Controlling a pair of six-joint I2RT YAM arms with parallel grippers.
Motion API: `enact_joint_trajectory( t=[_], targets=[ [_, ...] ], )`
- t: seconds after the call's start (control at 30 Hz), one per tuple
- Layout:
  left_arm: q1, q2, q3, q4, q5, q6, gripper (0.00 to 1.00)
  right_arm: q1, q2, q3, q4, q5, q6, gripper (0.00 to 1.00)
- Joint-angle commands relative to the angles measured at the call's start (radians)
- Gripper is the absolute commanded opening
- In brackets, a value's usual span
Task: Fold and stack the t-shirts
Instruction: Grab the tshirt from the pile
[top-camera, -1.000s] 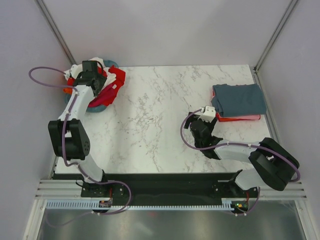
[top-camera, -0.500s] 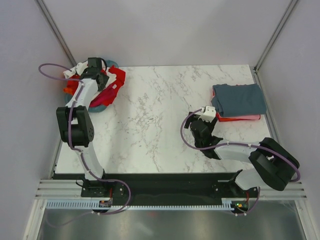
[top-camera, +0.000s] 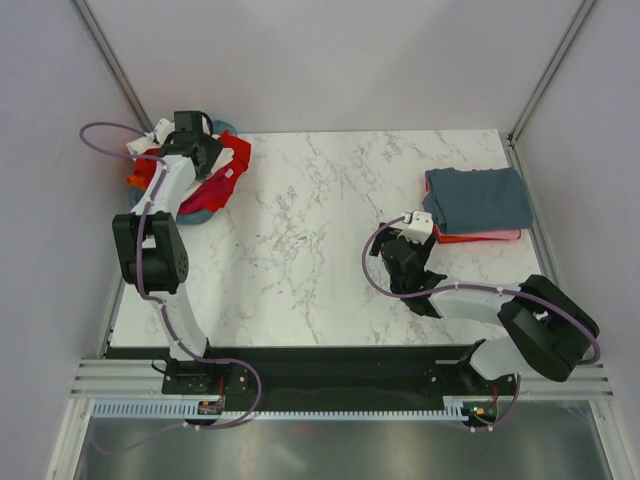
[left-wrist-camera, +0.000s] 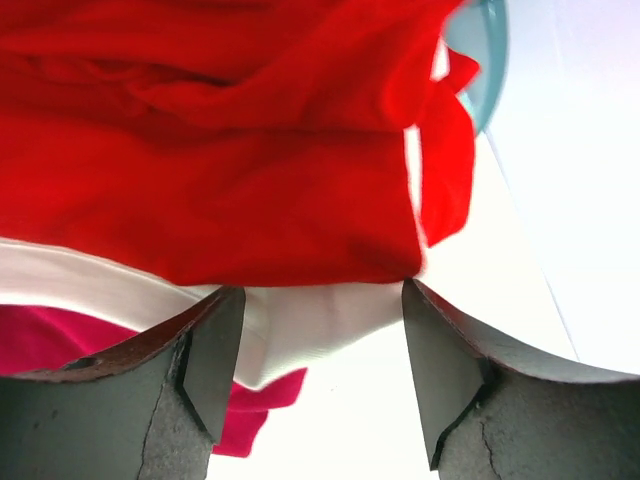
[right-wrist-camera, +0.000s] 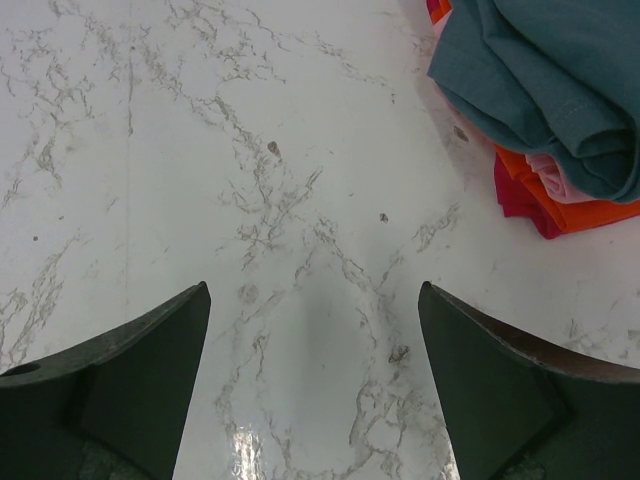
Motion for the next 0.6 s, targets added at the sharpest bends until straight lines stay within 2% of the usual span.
enact_joint_trajectory(
  t=[0.0, 0.1, 0.2, 0.33, 0.37, 0.4, 0.43, 0.57],
  targets=[
    [-0.011, -0.01, 0.05, 0.055, 0.065, 0.067, 0.72, -0.005, 0.006, 0.042, -0.011, -0.003, 0.018, 0.93],
    [-0.011, 0.008, 0.059, 0.055, 0.07, 0.096, 0.69, -0.005, 0.007, 0.045, -0.018, -0.003, 0.019, 0.93],
    [-0.011, 0.02, 0.056, 0.057, 0.067, 0.11, 0.59, -0.007, 0.006, 0.046, -0.02, -0.007, 0.018, 0.93],
    [-0.011, 0.022, 0.064, 0.058, 0.057, 0.142, 0.31, -0.007, 0.006, 0.054, -0.031, -0.01, 0.016, 0.93],
    [-0.011, 0.021, 0.075, 0.057, 0.054, 0.16, 0.2, -0.008, 0.007, 0.053, -0.031, -0.008, 0.016, 0.93],
    [-0.011, 0.017, 0.079, 0.055, 0.051, 0.166, 0.14, -0.008, 0.007, 0.054, -0.031, -0.01, 0.016, 0.93],
    [-0.012, 0.014, 0.081, 0.055, 0.048, 0.173, 0.04, -0.007, 0.006, 0.054, -0.031, -0.01, 0.015, 0.93],
    [-0.011, -0.019, 0.084, 0.055, 0.021, 0.177, 0.02, -0.01, 0.01, 0.057, -0.034, -0.011, 0.018, 0.93]
  ],
)
